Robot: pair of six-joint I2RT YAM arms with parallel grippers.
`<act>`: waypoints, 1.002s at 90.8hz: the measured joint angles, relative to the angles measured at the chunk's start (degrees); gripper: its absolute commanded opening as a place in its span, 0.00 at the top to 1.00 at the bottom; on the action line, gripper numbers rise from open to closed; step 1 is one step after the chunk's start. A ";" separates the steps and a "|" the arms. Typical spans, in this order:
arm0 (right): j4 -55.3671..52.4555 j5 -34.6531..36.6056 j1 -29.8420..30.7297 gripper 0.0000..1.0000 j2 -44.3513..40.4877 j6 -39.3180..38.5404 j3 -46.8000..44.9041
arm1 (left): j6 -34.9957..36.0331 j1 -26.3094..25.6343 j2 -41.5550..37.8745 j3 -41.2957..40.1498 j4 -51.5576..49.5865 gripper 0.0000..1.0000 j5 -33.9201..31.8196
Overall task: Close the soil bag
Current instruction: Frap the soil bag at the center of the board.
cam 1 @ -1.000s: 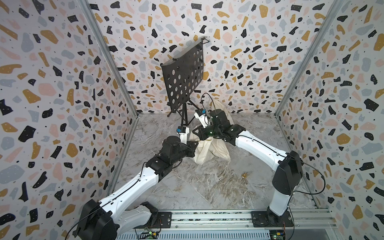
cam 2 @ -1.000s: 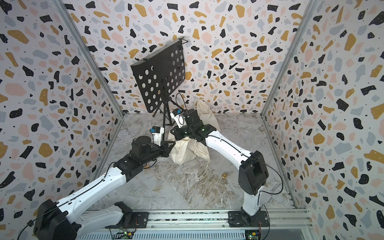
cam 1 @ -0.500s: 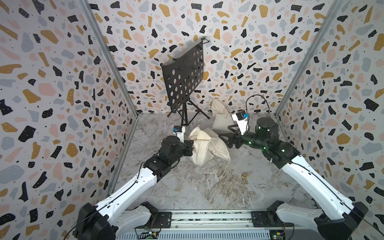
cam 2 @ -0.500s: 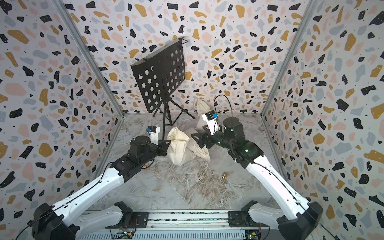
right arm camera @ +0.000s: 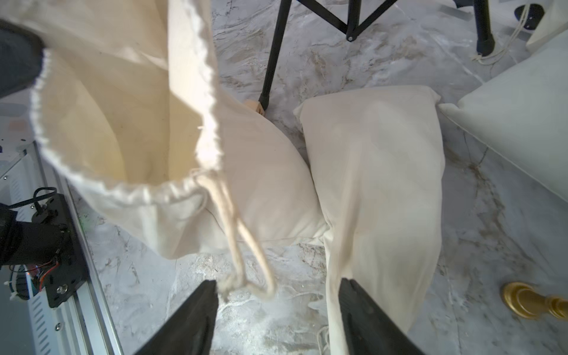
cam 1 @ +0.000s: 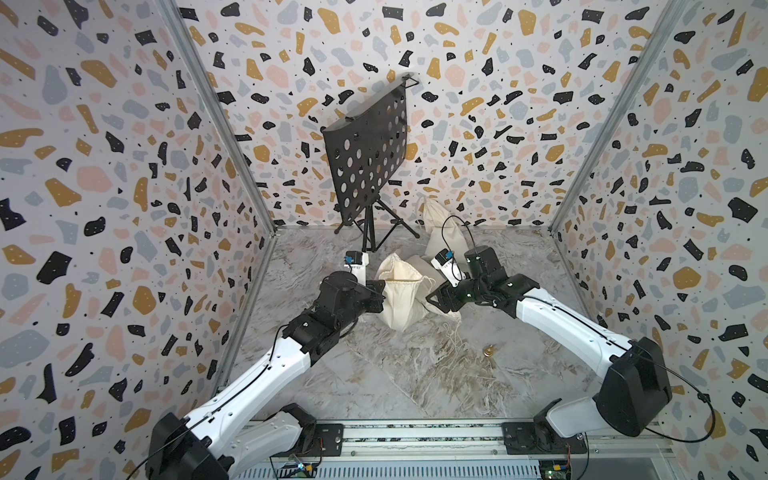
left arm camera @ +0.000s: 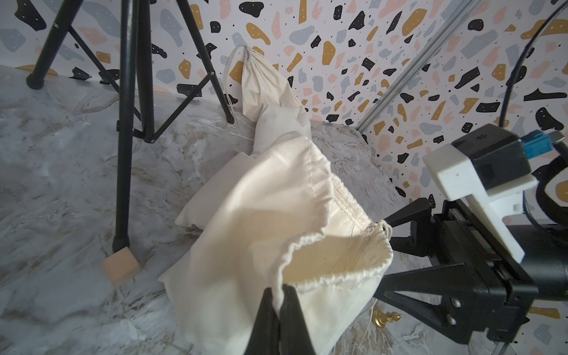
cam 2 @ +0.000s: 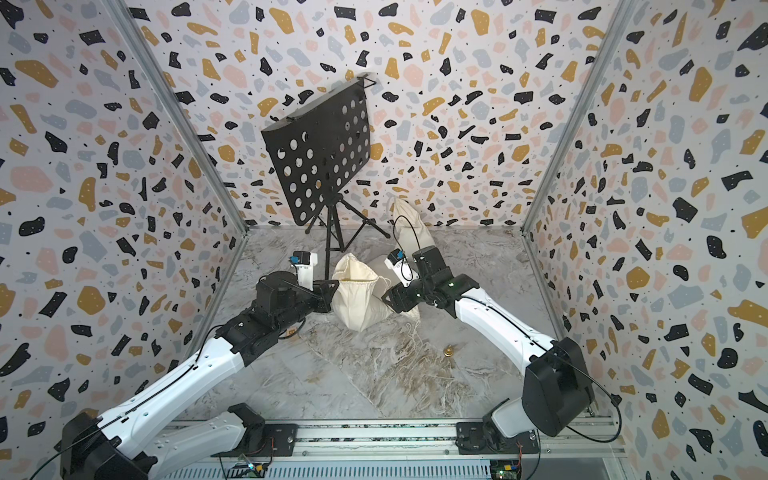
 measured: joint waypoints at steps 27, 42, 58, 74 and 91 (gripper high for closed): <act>4.33 -2.38 0.00 0.83 1.88 0.48 1.20 | 0.02 0.00 -0.13 0.66 -0.48 1.00 0.02; 4.00 -2.40 0.00 1.00 1.09 0.42 2.16 | 0.46 0.00 -0.42 0.79 -1.07 1.00 -0.59; 0.31 -1.33 0.52 1.00 -2.56 -1.05 7.93 | 1.95 0.13 -1.36 1.84 -3.87 1.00 -3.56; -5.16 1.27 4.17 1.00 -4.59 -4.33 18.08 | 6.25 0.17 -2.62 6.62 -5.68 0.85 -4.98; -8.98 2.78 7.58 1.00 -1.33 -5.95 25.64 | 11.93 0.33 -3.85 10.38 -6.56 0.57 -2.08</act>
